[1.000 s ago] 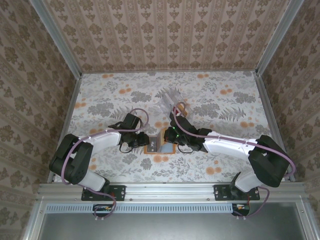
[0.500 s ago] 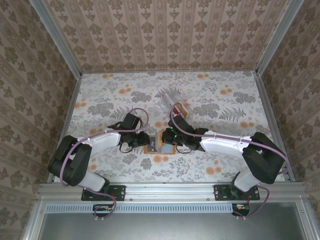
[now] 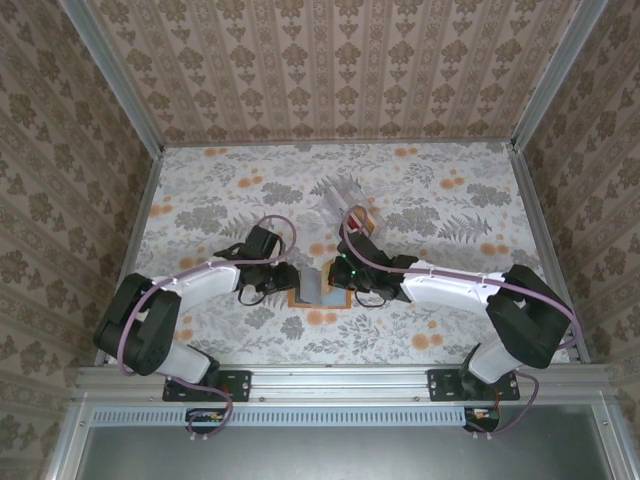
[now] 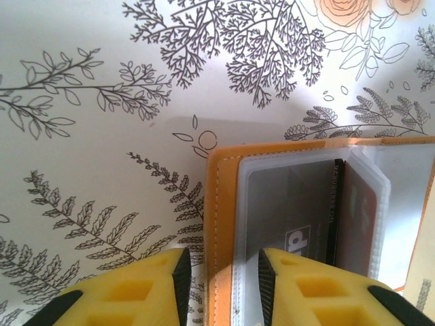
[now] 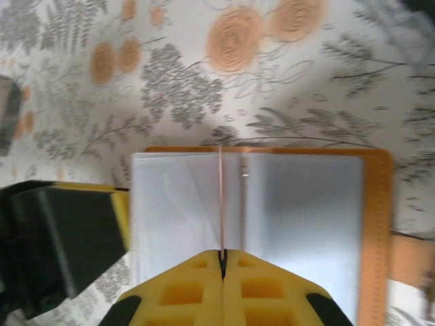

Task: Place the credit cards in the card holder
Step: Flip over the card slot in the card holder.

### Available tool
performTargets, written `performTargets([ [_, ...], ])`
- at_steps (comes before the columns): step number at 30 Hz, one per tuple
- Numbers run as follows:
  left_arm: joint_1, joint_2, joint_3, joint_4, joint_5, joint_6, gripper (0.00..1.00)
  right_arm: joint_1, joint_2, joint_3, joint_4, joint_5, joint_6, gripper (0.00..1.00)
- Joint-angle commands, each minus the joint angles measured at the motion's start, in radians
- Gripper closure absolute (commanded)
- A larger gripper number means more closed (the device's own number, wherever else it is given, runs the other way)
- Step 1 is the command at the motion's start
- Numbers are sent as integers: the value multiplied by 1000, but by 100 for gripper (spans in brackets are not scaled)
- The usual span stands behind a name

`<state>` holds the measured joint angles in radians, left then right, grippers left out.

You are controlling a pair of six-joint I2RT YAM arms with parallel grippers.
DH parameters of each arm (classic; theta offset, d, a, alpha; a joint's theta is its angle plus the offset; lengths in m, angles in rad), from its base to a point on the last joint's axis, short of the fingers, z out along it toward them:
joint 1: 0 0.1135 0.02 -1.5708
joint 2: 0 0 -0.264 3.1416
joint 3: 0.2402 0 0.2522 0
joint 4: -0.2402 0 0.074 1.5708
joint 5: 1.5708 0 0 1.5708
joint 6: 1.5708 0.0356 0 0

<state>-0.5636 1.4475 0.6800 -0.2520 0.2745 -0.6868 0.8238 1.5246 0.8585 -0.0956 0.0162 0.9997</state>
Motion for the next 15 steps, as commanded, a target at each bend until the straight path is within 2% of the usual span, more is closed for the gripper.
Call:
performTargets([
  [1, -9, -44, 12, -39, -39, 0, 62, -17, -52, 6, -96, 80, 5, 100],
  [6, -31, -62, 44, -84, -81, 19, 53, -30, -70, -13, -93, 74, 5, 100],
  [12, -64, -52, 79, -103, -97, 25, 52, -32, -70, -7, -80, 60, -8, 100],
  [15, -86, -53, 98, -121, -125, 32, 49, -31, -65, -6, -73, 52, -11, 100],
])
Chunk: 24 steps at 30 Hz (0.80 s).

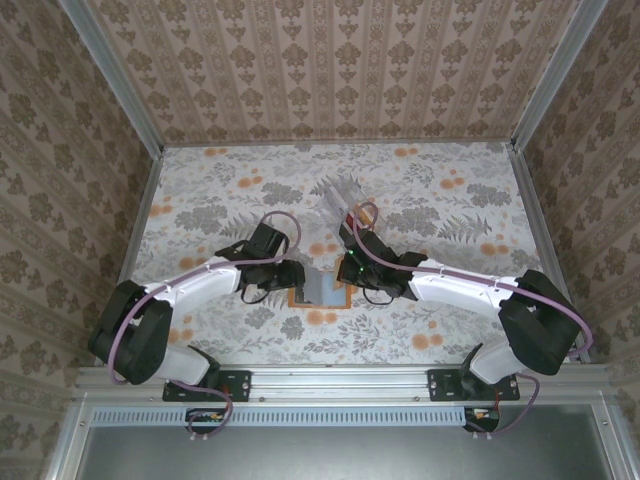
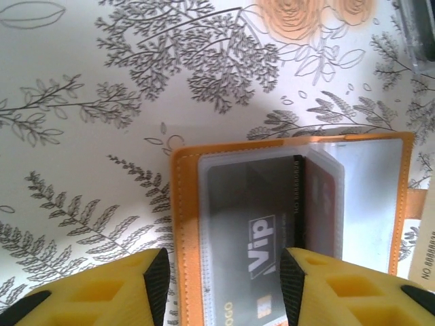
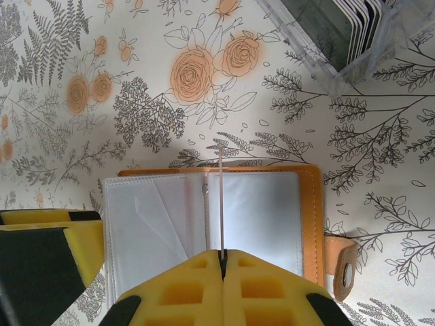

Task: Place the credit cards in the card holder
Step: Flip over the card slot in the card holder.

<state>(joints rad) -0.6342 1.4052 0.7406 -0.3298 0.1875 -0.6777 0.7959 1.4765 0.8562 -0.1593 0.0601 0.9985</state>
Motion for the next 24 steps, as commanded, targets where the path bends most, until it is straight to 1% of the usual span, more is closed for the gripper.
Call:
performTargets([
  [1, -20, -9, 45, -41, -32, 31, 48, -3, -18, -4, -9, 8, -9, 100],
  [5, -45, 8, 76, -49, -30, 43, 47, -5, -24, -11, -7, 12, -8, 100],
  [10, -53, 8, 74, -38, -35, 39, 46, -8, -11, -2, 23, -38, -20, 100],
  [16, -52, 6, 78, -44, -33, 49, 45, -8, -7, 7, 23, -41, -22, 100],
  [17, -54, 5, 78, -45, -35, 49, 44, -8, -6, 8, 22, -42, -21, 100],
  [22, -53, -16, 79, -71, -85, 43, 41, -8, -7, 6, 25, -49, -21, 100],
  [24, -55, -31, 75, -79, -107, 38, 38, -8, -10, 5, 25, -49, -21, 100],
])
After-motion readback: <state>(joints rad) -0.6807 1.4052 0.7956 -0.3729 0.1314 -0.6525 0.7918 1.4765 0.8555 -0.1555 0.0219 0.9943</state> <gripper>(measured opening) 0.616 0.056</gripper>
